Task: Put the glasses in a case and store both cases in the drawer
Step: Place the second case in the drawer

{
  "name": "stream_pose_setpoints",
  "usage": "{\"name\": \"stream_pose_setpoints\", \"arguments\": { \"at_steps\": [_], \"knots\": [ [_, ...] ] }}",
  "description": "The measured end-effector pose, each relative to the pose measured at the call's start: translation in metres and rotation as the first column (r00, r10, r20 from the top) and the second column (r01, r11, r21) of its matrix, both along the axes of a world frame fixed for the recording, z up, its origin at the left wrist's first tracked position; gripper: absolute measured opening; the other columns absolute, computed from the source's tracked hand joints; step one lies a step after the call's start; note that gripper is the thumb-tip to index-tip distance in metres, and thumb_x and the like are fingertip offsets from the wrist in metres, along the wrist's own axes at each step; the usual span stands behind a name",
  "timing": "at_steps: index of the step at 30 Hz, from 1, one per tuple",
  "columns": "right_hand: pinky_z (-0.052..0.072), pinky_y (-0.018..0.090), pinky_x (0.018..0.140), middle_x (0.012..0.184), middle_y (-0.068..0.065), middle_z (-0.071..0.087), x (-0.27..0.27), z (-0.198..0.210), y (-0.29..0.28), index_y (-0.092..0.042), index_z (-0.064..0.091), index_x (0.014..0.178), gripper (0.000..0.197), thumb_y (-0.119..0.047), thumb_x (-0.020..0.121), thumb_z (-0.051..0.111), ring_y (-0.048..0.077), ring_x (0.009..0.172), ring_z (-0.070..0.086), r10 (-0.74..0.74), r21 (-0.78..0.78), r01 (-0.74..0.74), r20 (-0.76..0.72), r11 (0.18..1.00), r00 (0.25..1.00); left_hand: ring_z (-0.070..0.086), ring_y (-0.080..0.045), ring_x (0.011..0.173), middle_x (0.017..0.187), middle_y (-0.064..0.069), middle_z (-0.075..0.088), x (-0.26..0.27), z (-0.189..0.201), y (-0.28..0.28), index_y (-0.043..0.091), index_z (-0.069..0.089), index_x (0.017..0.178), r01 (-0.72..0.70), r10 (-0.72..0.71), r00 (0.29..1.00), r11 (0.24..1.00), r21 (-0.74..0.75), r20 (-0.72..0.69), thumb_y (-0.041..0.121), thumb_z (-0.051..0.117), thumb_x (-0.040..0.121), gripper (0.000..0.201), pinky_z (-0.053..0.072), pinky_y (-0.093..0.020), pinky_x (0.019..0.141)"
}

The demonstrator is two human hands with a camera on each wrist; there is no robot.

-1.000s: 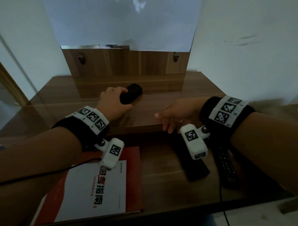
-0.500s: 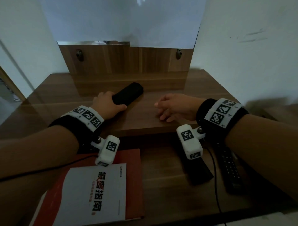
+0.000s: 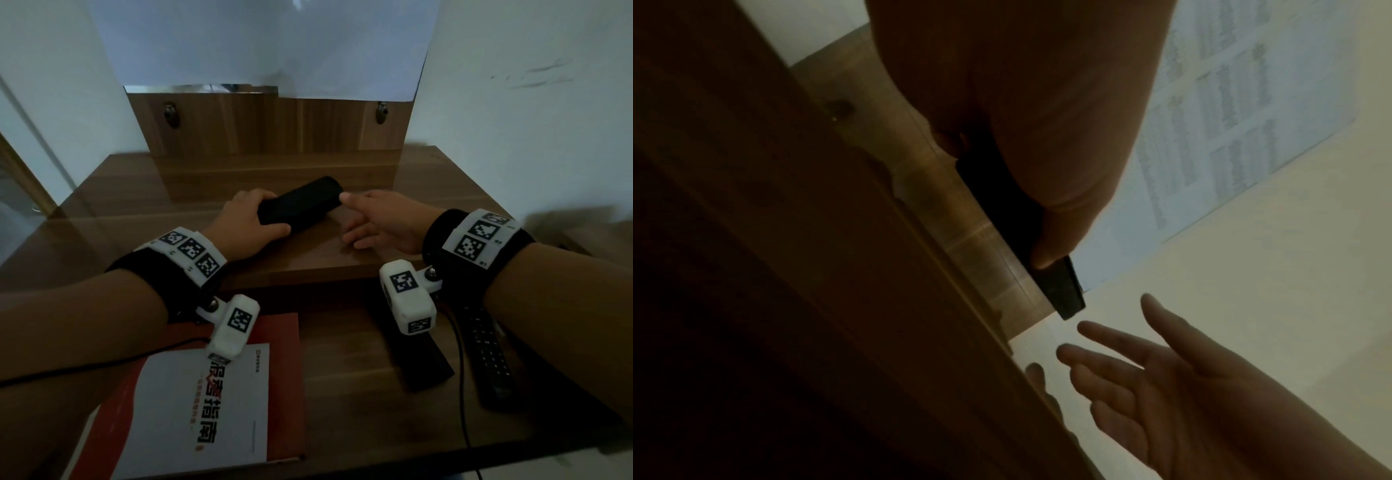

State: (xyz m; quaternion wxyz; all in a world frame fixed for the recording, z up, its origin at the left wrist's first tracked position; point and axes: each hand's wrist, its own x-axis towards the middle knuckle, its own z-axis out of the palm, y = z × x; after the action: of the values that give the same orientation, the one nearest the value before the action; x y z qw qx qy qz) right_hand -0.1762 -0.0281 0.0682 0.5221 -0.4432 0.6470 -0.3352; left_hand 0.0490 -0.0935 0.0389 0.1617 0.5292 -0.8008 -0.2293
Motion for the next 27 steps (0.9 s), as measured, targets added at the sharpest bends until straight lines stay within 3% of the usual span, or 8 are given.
{"name": "stream_pose_setpoints", "arguments": {
  "at_steps": [3, 6, 10, 14, 17, 21, 24, 27],
  "knots": [
    [0.055, 0.036, 0.083, 0.119, 0.017, 0.06, -0.003, 0.0, 0.0, -0.018, 0.037, 0.138, 0.054, -0.045, 0.093, 0.052, 0.026, 0.096, 0.066, -0.06, -0.008, 0.061, 0.093, 0.998, 0.994, 0.045, -0.021, 0.116, 0.128, -0.004, 0.045, -0.007, 0.004, 0.012, 0.026, 0.043, 0.134, 0.117, -0.119, 0.993, 0.99, -0.076, -0.027, 0.042, 0.07, 0.079, 0.063, 0.041, -0.038, 0.098],
    [0.053, 0.029, 0.068, 0.099, 0.01, 0.064, -0.007, -0.001, 0.002, -0.015, 0.048, 0.127, 0.047, -0.045, 0.091, 0.054, 0.02, 0.08, 0.065, -0.131, -0.026, 0.135, 0.121, 0.99, 0.984, 0.044, -0.019, 0.114, 0.124, -0.002, 0.044, -0.011, 0.006, 0.021, 0.026, 0.043, 0.132, 0.176, -0.185, 0.981, 0.974, -0.146, -0.055, 0.041, 0.071, 0.077, 0.063, 0.042, -0.038, 0.097],
    [0.049, 0.025, 0.053, 0.089, 0.007, 0.064, -0.014, -0.002, 0.004, -0.014, 0.053, 0.119, 0.039, -0.041, 0.091, 0.058, 0.017, 0.067, 0.063, -0.208, -0.061, 0.22, 0.166, 0.974, 0.964, 0.045, -0.01, 0.107, 0.122, 0.0, 0.042, -0.017, 0.009, 0.032, 0.021, 0.044, 0.132, 0.191, -0.219, 0.966, 0.963, -0.191, -0.136, 0.032, 0.073, 0.078, 0.062, 0.039, -0.024, 0.089],
    [0.051, 0.026, 0.054, 0.092, 0.004, 0.064, -0.02, 0.002, 0.007, -0.017, 0.054, 0.11, 0.028, -0.038, 0.092, 0.057, 0.017, 0.066, 0.064, -0.216, -0.118, 0.236, 0.16, 0.965, 0.963, 0.046, -0.007, 0.105, 0.119, 0.005, 0.041, -0.024, 0.009, 0.043, 0.022, 0.044, 0.131, 0.21, -0.248, 0.955, 0.953, -0.218, -0.161, 0.034, 0.073, 0.077, 0.062, 0.04, -0.02, 0.087],
    [0.05, 0.028, 0.058, 0.095, 0.005, 0.063, -0.026, 0.004, 0.011, -0.016, 0.053, 0.115, 0.033, -0.039, 0.092, 0.056, 0.017, 0.067, 0.06, -0.212, -0.179, 0.231, 0.119, 0.956, 0.97, 0.052, -0.004, 0.099, 0.118, 0.009, 0.046, -0.027, 0.012, 0.045, 0.029, 0.047, 0.126, 0.233, -0.251, 0.948, 0.966, -0.113, -0.198, 0.044, 0.065, 0.082, 0.05, 0.045, -0.02, 0.079],
    [0.049, 0.027, 0.059, 0.094, 0.004, 0.062, -0.029, 0.008, 0.022, -0.018, 0.054, 0.108, 0.025, -0.037, 0.093, 0.056, 0.016, 0.065, 0.058, -0.134, -0.262, 0.139, 0.035, 0.955, 0.99, 0.059, -0.004, 0.092, 0.108, 0.007, 0.058, -0.03, 0.012, 0.047, 0.032, 0.054, 0.11, 0.258, -0.268, 0.931, 0.963, -0.073, -0.247, 0.046, 0.043, 0.094, 0.024, 0.043, -0.02, 0.071],
    [0.05, 0.029, 0.061, 0.094, 0.005, 0.063, -0.029, 0.011, 0.032, -0.018, 0.055, 0.107, 0.022, -0.035, 0.093, 0.056, 0.017, 0.066, 0.059, -0.009, -0.309, -0.012, -0.067, 0.951, 0.998, 0.06, -0.003, 0.09, 0.106, 0.003, 0.059, -0.03, 0.011, 0.05, 0.026, 0.06, 0.105, 0.268, -0.281, 0.922, 0.96, -0.087, -0.267, 0.043, 0.029, 0.099, 0.036, 0.043, -0.022, 0.073],
    [0.054, 0.031, 0.064, 0.097, 0.005, 0.065, -0.026, 0.013, 0.042, -0.019, 0.055, 0.112, 0.024, -0.033, 0.093, 0.056, 0.019, 0.071, 0.062, 0.13, -0.287, -0.186, -0.204, 0.94, 0.97, 0.063, -0.008, 0.091, 0.107, 0.0, 0.063, -0.029, 0.009, 0.051, 0.019, 0.064, 0.104, 0.234, -0.24, 0.915, 0.971, -0.056, -0.326, 0.04, 0.026, 0.101, 0.043, 0.044, -0.023, 0.074]
  ]
}}
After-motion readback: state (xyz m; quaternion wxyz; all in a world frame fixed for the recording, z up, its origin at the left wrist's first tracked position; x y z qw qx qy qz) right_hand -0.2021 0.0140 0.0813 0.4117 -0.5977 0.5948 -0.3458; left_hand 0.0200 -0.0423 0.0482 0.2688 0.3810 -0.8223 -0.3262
